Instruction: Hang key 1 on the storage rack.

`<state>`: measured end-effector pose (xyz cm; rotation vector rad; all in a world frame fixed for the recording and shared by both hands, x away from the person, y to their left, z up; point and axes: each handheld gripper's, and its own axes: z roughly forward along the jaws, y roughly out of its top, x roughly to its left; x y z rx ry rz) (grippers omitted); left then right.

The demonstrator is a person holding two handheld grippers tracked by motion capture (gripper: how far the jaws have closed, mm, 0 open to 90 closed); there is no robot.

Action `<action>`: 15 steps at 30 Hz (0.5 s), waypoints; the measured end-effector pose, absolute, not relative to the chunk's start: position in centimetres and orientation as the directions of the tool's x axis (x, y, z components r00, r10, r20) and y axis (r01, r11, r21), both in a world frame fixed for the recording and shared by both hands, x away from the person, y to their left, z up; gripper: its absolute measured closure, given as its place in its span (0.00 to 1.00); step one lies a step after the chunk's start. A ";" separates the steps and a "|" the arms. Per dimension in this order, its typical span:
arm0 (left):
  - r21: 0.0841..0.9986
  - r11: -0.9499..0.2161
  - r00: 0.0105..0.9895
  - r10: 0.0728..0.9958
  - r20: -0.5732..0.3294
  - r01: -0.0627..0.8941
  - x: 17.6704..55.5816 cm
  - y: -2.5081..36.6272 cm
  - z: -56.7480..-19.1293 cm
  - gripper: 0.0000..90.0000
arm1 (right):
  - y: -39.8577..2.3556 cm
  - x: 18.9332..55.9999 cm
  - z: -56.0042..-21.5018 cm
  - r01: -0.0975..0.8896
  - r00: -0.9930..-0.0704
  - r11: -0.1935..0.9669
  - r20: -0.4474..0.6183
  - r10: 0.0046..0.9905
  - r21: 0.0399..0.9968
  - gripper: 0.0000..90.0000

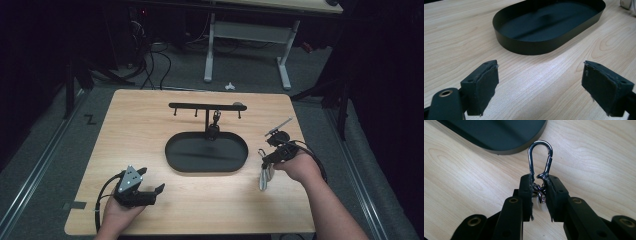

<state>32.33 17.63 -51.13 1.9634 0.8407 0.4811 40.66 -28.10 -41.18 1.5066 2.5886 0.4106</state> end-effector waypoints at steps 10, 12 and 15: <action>0.864 -0.340 0.690 0.724 -0.013 0.372 32.3 17.6 -51.3 0.16 | -27.3 40.9 -38.9 0.816 -0.511 0.480 0.015 0.859 0.324 0.84; 0.863 -0.344 0.692 0.722 -0.010 0.371 32.3 17.5 -51.3 0.16 | -27.3 41.0 -38.6 0.812 -0.512 0.479 0.013 0.859 0.333 0.84; 0.864 -0.344 0.690 0.723 -0.005 0.367 32.3 17.5 -51.3 0.16 | -27.1 41.1 -38.2 0.812 -0.509 0.476 0.013 0.860 0.338 0.84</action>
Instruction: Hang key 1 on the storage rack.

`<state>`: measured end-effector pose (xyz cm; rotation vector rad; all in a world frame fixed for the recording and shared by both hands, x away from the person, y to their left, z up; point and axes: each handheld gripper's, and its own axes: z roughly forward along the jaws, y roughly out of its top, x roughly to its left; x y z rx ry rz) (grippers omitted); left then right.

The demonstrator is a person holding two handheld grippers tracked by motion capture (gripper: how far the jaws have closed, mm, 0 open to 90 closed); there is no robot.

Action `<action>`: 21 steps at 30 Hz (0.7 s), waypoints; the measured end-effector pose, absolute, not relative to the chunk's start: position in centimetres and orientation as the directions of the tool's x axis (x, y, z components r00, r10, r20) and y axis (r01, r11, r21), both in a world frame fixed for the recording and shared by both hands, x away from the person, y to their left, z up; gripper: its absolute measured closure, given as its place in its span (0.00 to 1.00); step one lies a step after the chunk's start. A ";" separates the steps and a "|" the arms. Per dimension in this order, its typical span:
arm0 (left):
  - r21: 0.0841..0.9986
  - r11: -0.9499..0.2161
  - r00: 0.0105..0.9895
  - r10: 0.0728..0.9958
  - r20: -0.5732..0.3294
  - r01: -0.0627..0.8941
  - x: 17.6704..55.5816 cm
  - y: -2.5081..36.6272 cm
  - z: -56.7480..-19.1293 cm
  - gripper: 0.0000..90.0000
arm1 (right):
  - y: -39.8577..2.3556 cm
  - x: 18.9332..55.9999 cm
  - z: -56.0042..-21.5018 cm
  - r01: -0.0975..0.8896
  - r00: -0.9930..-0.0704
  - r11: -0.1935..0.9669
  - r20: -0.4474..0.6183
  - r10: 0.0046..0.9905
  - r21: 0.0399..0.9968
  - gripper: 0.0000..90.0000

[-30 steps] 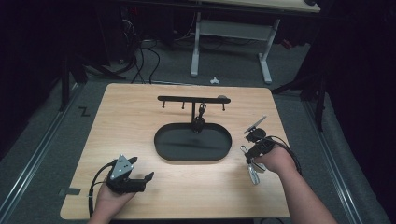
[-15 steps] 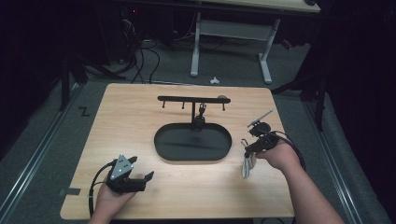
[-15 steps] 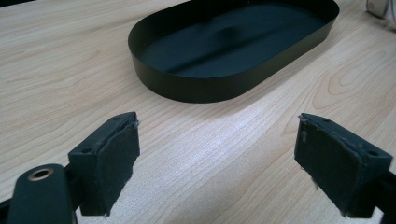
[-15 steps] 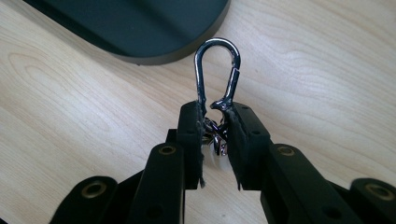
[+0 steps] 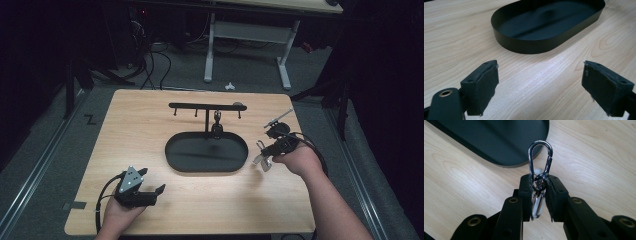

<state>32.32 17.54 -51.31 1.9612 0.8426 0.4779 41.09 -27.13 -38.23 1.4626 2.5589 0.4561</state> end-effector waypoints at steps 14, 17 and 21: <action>0.863 -0.346 0.690 0.723 -0.005 0.368 32.2 17.7 -51.3 0.16 | -26.0 41.8 -36.5 0.793 -0.518 0.479 0.002 0.856 0.377 0.84; 0.864 -0.346 0.689 0.725 -0.002 0.367 32.2 17.7 -51.2 0.16 | -25.8 42.0 -36.1 0.792 -0.516 0.477 0.000 0.857 0.382 0.84; 0.864 -0.344 0.688 0.726 -0.004 0.368 32.1 17.9 -51.2 0.16 | -25.5 42.2 -35.7 0.790 -0.515 0.476 -0.001 0.857 0.388 0.84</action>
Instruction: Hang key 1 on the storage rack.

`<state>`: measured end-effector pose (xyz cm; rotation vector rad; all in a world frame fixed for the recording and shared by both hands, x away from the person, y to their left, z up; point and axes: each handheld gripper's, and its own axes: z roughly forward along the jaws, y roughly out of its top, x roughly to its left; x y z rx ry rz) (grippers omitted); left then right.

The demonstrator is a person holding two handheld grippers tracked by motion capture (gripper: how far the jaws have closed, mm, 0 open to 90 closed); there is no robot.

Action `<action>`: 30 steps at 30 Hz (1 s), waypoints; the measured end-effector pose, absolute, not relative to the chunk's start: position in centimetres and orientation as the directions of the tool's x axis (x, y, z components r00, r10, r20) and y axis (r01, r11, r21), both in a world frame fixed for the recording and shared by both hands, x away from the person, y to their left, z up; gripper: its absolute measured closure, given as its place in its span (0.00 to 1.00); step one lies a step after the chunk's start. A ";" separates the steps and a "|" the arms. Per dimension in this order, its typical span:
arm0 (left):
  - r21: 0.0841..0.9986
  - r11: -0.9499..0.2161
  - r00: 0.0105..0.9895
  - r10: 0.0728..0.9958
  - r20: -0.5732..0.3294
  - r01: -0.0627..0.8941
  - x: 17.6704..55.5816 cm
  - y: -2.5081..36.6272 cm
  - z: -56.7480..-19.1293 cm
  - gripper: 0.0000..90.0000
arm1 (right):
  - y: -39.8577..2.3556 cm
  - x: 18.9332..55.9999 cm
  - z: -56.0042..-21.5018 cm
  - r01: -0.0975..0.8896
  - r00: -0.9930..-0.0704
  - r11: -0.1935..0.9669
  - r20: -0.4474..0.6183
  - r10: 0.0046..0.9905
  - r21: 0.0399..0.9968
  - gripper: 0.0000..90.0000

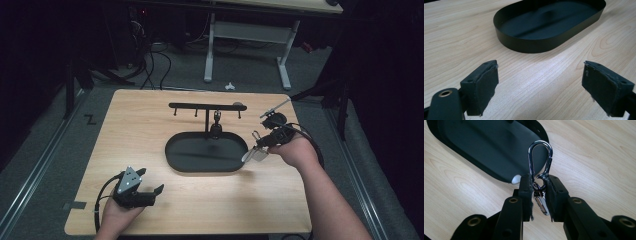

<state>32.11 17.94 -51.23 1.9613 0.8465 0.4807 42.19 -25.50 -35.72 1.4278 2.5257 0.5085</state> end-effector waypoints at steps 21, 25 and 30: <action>0.860 -0.329 0.658 0.753 -0.010 0.389 31.5 19.4 -51.4 0.16 | -23.6 43.5 -33.0 0.751 -0.541 0.496 -0.025 0.841 0.436 0.84; 0.860 -0.328 0.657 0.754 -0.011 0.391 31.5 19.4 -51.5 0.16 | -23.2 43.9 -32.4 0.745 -0.542 0.497 -0.032 0.840 0.445 0.84; 0.860 -0.327 0.658 0.753 -0.013 0.392 31.5 19.5 -51.5 0.16 | -22.5 44.5 -31.8 0.742 -0.543 0.497 -0.031 0.839 0.450 0.84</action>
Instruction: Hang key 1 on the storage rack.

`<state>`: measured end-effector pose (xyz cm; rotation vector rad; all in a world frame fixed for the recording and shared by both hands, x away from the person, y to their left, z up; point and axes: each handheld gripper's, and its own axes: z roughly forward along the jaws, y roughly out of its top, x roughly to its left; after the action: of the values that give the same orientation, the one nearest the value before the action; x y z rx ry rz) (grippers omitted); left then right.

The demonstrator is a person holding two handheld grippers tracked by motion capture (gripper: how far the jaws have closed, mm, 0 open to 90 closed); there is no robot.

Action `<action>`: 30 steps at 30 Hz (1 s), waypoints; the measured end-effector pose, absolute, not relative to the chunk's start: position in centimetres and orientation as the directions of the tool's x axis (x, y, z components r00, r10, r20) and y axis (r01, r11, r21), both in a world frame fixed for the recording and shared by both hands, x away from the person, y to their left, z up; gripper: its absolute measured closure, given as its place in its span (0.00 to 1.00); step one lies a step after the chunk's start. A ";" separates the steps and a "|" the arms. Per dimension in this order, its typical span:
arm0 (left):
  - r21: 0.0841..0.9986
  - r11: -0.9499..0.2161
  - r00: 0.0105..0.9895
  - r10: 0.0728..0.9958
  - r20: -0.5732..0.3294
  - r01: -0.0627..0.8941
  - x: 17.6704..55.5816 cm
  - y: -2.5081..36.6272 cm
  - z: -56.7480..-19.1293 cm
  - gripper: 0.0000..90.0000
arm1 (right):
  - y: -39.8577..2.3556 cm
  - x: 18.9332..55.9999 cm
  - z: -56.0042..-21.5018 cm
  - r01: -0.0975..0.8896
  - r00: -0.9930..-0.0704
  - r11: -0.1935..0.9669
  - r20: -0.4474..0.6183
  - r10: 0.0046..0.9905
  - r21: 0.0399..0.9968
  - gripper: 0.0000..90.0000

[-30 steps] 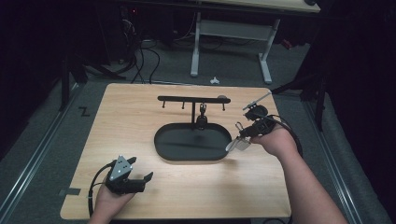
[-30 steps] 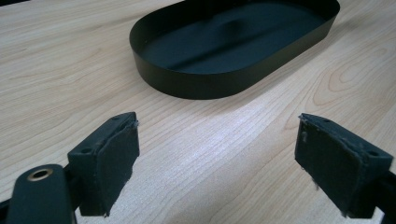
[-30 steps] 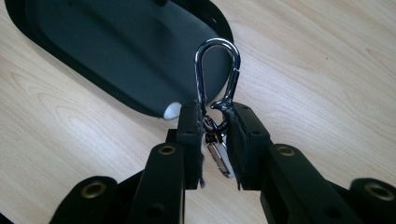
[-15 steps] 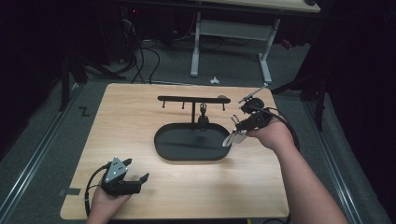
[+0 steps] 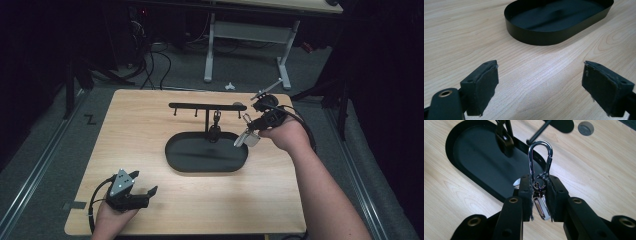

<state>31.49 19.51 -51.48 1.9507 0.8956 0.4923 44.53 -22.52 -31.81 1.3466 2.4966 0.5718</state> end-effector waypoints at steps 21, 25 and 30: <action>0.864 -0.317 0.665 0.746 -0.027 0.390 31.8 19.5 -51.4 0.16 | -20.2 46.7 -34.5 0.748 -0.520 0.492 -0.066 0.851 0.446 0.84; 0.864 -0.319 0.670 0.742 -0.029 0.390 32.0 19.2 -51.4 0.16 | -20.2 47.0 -34.9 0.754 -0.513 0.483 -0.060 0.856 0.445 0.83; 0.865 -0.324 0.674 0.738 -0.023 0.384 32.2 18.9 -51.4 0.16 | -20.1 47.1 -35.1 0.752 -0.505 0.474 -0.063 0.861 0.458 0.83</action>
<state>32.17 18.94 -51.39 1.9453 0.8728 0.4733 47.10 -20.05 -35.08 1.3730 2.4406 0.5469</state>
